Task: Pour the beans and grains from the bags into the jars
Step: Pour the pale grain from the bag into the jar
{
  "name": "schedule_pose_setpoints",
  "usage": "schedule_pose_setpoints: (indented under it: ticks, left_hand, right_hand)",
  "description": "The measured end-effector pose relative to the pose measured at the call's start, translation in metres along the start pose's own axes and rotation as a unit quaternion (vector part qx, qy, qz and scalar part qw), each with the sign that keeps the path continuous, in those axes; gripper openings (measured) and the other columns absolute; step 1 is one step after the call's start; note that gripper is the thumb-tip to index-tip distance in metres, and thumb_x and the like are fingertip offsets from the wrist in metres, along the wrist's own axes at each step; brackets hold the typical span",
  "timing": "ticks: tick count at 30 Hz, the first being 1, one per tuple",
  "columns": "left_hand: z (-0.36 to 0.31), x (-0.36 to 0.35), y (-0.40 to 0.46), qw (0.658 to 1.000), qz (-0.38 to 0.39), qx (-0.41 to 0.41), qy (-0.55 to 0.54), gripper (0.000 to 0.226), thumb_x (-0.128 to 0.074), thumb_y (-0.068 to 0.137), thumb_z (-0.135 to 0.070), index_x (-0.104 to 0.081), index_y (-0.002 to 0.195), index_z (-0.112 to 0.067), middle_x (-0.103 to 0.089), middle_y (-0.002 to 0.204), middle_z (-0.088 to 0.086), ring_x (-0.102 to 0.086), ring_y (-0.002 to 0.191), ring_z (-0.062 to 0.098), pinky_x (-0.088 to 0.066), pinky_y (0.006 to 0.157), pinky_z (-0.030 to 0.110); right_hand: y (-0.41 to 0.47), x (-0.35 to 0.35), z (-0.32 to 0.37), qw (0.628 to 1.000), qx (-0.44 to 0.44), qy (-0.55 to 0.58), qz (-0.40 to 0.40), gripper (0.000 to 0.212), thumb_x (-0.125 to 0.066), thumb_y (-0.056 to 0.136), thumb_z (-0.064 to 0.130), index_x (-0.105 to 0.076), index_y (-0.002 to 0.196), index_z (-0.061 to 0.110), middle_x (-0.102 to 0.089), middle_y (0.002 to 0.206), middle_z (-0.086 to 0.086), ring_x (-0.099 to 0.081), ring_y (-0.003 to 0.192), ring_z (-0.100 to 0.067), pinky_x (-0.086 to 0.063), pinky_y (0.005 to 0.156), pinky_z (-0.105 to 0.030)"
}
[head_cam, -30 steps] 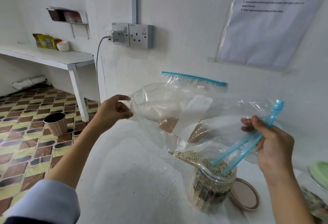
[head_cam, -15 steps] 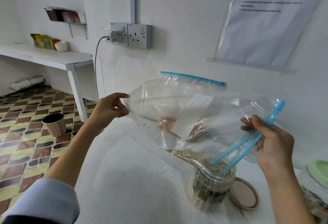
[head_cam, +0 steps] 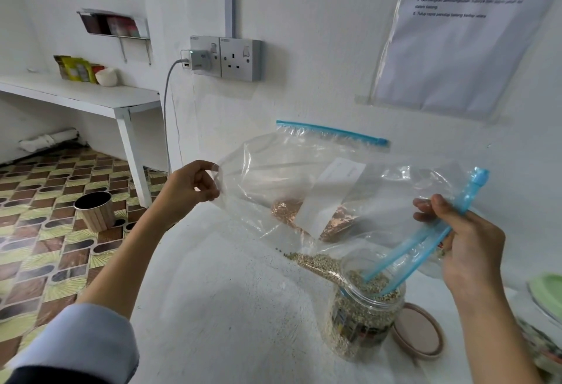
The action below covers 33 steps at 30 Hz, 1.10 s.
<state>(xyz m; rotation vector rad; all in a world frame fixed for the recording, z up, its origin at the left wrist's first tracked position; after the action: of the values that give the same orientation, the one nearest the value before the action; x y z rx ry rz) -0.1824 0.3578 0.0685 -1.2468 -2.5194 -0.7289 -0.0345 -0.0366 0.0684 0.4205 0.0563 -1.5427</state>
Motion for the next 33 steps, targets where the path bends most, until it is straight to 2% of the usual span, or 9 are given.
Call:
schedule_pose_setpoints:
  ticks: [3, 8, 12, 15, 19, 22, 25, 29, 33]
  left_hand:
    - [-0.001, 0.000, 0.000, 1.000, 0.003, -0.004, 0.006, 0.046, -0.067, 0.076, 0.015, -0.058, 0.096, -0.026, -0.061, 0.061, -0.006, -0.055, 0.058, 0.001, -0.048, 0.065, 0.012]
    - [-0.002, -0.004, 0.000, 1.000, 0.006, 0.026, -0.006, 0.037, -0.075, 0.074, 0.005, -0.064, 0.102, -0.017, -0.063, 0.057, -0.005, -0.058, 0.053, 0.001, -0.046, 0.064, 0.013]
    - [-0.008, -0.007, -0.001, 0.999, 0.027, 0.029, -0.025, 0.041, -0.069, 0.080, 0.004, -0.061, 0.114, -0.017, -0.075, 0.076, 0.003, -0.069, 0.078, 0.004, -0.048, 0.082, 0.020]
    - [-0.011, -0.009, 0.000, 0.998, 0.046, 0.038, -0.025, 0.042, -0.069, 0.081, 0.003, -0.060, 0.118, -0.016, -0.075, 0.080, 0.006, -0.068, 0.085, 0.006, -0.047, 0.084, 0.020]
    - [-0.014, -0.004, 0.003, 0.999, -0.024, 0.031, -0.001, 0.045, -0.080, 0.068, 0.003, -0.066, 0.101, -0.025, -0.057, 0.056, -0.001, -0.055, 0.066, 0.018, -0.043, 0.080, 0.027]
    - [-0.015, -0.003, 0.003, 0.999, -0.031, 0.027, -0.029, 0.042, -0.081, 0.067, 0.000, -0.066, 0.096, -0.027, -0.050, 0.057, 0.004, -0.051, 0.065, 0.020, -0.041, 0.078, 0.028]
    - [-0.011, -0.005, 0.003, 0.995, 0.011, 0.042, -0.087, 0.030, -0.071, 0.082, -0.007, -0.063, 0.103, -0.027, -0.069, 0.066, 0.001, -0.064, 0.074, 0.012, -0.046, 0.083, 0.027]
    - [0.000, -0.011, 0.001, 0.972, 0.054, 0.096, -0.208, 0.025, -0.053, 0.094, -0.016, -0.060, 0.118, -0.012, -0.064, 0.082, 0.009, -0.062, 0.086, 0.024, -0.054, 0.085, 0.047]
    - [0.007, -0.017, 0.003, 0.952, 0.051, 0.114, -0.281, 0.039, -0.036, 0.099, -0.033, -0.056, 0.117, -0.005, -0.062, 0.074, 0.010, -0.061, 0.074, 0.021, -0.056, 0.077, 0.037]
  right_hand:
    - [0.001, 0.001, -0.001, 1.000, 0.005, -0.006, -0.001, 0.008, -0.068, 0.087, 0.015, -0.070, 0.082, 0.010, -0.075, 0.083, -0.005, -0.068, 0.075, -0.019, -0.053, 0.086, -0.035]
    - [0.000, 0.001, 0.000, 1.000, 0.009, -0.005, 0.000, 0.008, -0.067, 0.088, 0.016, -0.070, 0.083, 0.010, -0.075, 0.084, -0.003, -0.068, 0.075, -0.018, -0.052, 0.085, -0.034]
    - [0.000, 0.002, -0.002, 1.000, 0.002, 0.004, -0.003, 0.009, -0.068, 0.087, 0.016, -0.070, 0.081, 0.009, -0.075, 0.082, -0.003, -0.068, 0.073, -0.017, -0.050, 0.088, -0.034]
    - [0.001, 0.002, -0.002, 1.000, -0.003, 0.008, -0.003, 0.008, -0.068, 0.086, 0.015, -0.070, 0.082, 0.009, -0.075, 0.083, -0.004, -0.068, 0.073, -0.018, -0.050, 0.089, -0.035]
    - [-0.002, 0.002, -0.001, 1.000, -0.007, 0.009, -0.003, 0.008, -0.068, 0.086, 0.016, -0.070, 0.080, 0.011, -0.075, 0.082, -0.003, -0.068, 0.073, -0.017, -0.051, 0.087, -0.035]
    - [-0.003, 0.002, 0.000, 1.000, -0.007, 0.012, -0.004, 0.008, -0.068, 0.086, 0.015, -0.069, 0.080, 0.010, -0.075, 0.081, -0.003, -0.068, 0.072, -0.016, -0.051, 0.087, -0.035]
    - [-0.003, 0.001, 0.001, 1.000, -0.009, 0.009, -0.006, 0.008, -0.068, 0.086, 0.016, -0.070, 0.081, 0.011, -0.075, 0.082, -0.003, -0.068, 0.072, -0.016, -0.051, 0.087, -0.035]
    - [-0.007, -0.001, 0.003, 1.000, -0.013, 0.016, -0.008, 0.006, -0.067, 0.086, 0.014, -0.069, 0.081, 0.011, -0.074, 0.078, -0.001, -0.068, 0.069, -0.013, -0.052, 0.085, -0.032]
    - [-0.008, -0.002, 0.005, 1.000, -0.012, 0.020, -0.006, 0.005, -0.068, 0.085, 0.012, -0.069, 0.080, 0.010, -0.074, 0.077, -0.001, -0.067, 0.068, -0.014, -0.052, 0.082, -0.031]
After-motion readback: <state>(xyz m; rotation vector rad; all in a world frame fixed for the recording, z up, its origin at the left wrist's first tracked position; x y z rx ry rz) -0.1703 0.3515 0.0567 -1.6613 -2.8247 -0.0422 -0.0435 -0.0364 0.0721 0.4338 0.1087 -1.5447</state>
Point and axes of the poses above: each hand's wrist, its own y-axis towards the middle knuckle, its own x-axis out of the back of the hand, z = x × y, the point moved 5 cm from there along y, towards the middle knuckle
